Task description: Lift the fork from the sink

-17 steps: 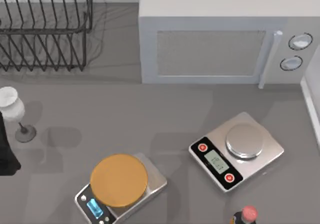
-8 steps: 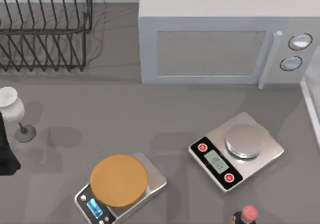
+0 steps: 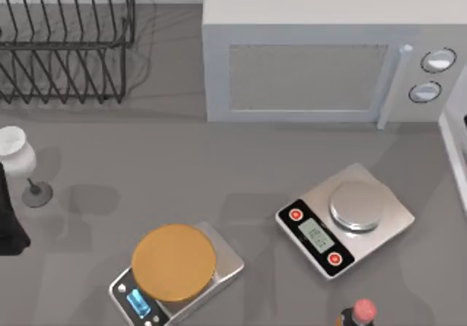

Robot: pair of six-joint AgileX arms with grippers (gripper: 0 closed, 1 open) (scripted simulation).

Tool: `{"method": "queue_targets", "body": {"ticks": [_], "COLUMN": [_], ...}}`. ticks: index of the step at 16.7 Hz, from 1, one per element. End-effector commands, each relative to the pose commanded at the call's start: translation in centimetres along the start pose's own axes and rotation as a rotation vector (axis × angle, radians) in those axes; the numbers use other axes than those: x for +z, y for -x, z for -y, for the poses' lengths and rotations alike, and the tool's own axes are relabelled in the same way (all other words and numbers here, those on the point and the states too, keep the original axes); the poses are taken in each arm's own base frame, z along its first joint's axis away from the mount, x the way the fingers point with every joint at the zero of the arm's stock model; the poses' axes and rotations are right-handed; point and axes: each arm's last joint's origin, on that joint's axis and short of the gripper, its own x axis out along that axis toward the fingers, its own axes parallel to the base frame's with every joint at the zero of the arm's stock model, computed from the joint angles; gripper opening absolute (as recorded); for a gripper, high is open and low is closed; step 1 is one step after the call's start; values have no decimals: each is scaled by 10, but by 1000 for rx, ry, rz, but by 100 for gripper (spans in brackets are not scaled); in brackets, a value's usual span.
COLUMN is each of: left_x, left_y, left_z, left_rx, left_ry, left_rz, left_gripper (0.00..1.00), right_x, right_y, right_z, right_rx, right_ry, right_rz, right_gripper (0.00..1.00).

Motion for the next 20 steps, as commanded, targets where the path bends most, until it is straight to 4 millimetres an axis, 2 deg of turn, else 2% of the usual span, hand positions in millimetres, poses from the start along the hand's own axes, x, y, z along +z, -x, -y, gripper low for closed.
{"method": "queue_targets", "body": {"ticks": [2,15,20], "left_x": [0,0,0], "left_y": [0,0,0], "left_z": [0,0,0], "left_rx": [0,0,0], "left_ry": [0,0,0], "left_rz": [0,0,0], "left_gripper": [100,100,100], "right_x": [0,0,0], "right_y": [0,0,0], "right_z": [0,0,0], "right_rx": [0,0,0], "right_ry": [0,0,0], "right_rz": [0,0,0], "right_gripper": [100,2,0]}}
